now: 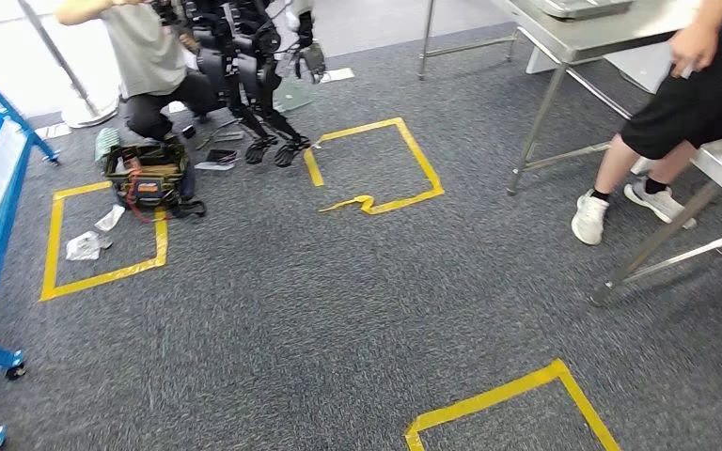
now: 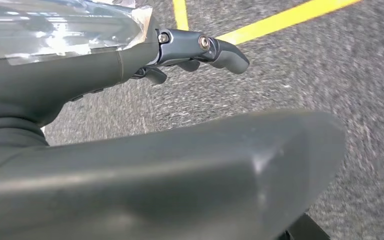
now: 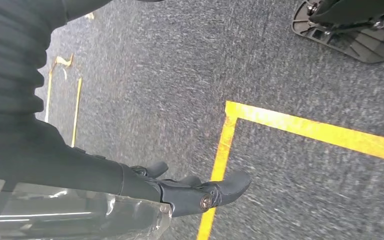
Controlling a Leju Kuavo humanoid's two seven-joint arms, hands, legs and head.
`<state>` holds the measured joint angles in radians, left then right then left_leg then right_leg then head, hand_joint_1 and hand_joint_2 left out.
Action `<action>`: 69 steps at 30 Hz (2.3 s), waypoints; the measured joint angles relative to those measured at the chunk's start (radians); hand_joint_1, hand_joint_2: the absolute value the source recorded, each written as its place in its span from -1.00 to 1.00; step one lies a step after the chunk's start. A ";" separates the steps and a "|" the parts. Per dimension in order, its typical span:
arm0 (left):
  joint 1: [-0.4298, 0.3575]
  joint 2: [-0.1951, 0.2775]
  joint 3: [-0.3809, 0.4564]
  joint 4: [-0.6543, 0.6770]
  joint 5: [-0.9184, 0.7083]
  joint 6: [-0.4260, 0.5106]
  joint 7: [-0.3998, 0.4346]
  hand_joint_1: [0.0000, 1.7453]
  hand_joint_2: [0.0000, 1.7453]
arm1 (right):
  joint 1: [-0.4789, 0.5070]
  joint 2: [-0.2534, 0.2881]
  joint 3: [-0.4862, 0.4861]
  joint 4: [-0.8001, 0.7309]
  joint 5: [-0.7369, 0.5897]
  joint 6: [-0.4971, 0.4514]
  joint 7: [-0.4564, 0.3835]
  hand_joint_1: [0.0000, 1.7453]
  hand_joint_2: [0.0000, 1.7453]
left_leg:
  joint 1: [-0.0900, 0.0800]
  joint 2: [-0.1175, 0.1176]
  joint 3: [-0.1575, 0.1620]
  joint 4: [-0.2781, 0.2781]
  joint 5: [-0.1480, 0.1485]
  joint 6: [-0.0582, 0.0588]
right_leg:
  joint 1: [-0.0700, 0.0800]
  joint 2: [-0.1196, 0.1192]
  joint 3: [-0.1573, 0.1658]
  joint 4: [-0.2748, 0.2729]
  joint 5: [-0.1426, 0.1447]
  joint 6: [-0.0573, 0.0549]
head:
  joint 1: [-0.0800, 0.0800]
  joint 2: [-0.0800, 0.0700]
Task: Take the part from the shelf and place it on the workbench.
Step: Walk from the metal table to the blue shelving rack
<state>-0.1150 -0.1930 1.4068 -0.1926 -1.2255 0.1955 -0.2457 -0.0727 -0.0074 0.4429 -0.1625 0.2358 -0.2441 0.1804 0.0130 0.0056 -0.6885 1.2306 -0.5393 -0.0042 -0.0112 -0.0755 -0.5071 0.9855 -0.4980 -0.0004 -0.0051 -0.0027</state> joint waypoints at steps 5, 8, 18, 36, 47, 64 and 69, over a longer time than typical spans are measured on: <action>-0.006 0.005 -0.002 0.000 -0.003 -0.009 0.000 -1.00 -1.00 | -0.002 0.000 -0.006 0.000 -0.003 -0.003 0.000 -1.00 1.00 | -0.012 0.060 0.118 -0.219 0.074 0.023 | 0.013 -0.054 0.014 0.001 -0.014 0.026 | 0.001 0.000; -0.006 0.007 -0.003 0.000 -0.004 -0.009 0.000 -1.00 -1.00 | -0.003 0.002 -0.006 -0.001 -0.003 -0.005 0.000 -1.00 1.00 | -0.008 0.022 0.121 -0.232 0.086 0.047 | 0.007 -0.020 0.002 0.040 -0.043 0.035 | 0.004 0.000; -0.005 0.009 -0.010 0.000 -0.005 -0.009 0.000 -1.00 -1.00 | 0.004 0.002 -0.006 -0.001 -0.004 -0.005 0.001 -1.00 1.00 | -0.011 -0.068 0.115 -0.232 0.095 0.059 | 0.001 0.073 -0.130 0.301 -0.130 0.041 | 0.012 0.000; -0.006 0.012 -0.010 0.000 0.028 0.003 -0.010 -1.00 -1.00 | -0.010 0.001 -0.006 0.000 0.018 0.010 0.005 -1.00 1.00 | -0.013 0.063 0.117 -0.212 0.067 0.023 | 0.011 -0.050 0.005 0.010 -0.012 0.024 | 0.000 0.000; -0.004 0.010 -0.011 -0.001 0.028 0.006 -0.017 -1.00 -1.00 | -0.007 -0.001 -0.006 -0.002 0.013 0.003 0.001 -1.00 1.00 | -0.008 -0.096 0.115 -0.226 0.092 0.056 | -0.003 0.099 -0.064 0.143 -0.055 0.058 | 0.009 0.000; 0.002 0.011 -0.011 0.000 0.027 0.003 -0.010 -1.00 -1.00 | 0.001 0.003 -0.008 -0.001 0.009 -0.004 -0.003 -1.00 1.00 | -0.006 0.023 0.048 -0.077 0.034 0.009 | 0.002 -0.012 -0.007 0.012 0.000 0.000 | -0.006 0.000; -0.005 0.012 -0.010 0.000 0.029 0.003 -0.010 -1.00 -1.00 | -0.003 0.004 -0.008 -0.001 0.014 -0.003 -0.003 -1.00 1.00 | -0.022 0.067 0.119 -0.219 0.069 0.031 | 0.014 -0.056 0.003 0.010 -0.009 0.018 | -0.001 0.000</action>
<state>-0.1202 -0.1812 1.3963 -0.1930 -1.1960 0.1984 -0.2556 -0.0757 -0.0035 0.4353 -0.1634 0.2496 -0.2473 0.1778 -0.0091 0.0730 -0.5695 1.0113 -0.4708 0.0270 0.0029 -0.1311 -0.5036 0.9959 -0.5072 0.0176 -0.0065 -0.0027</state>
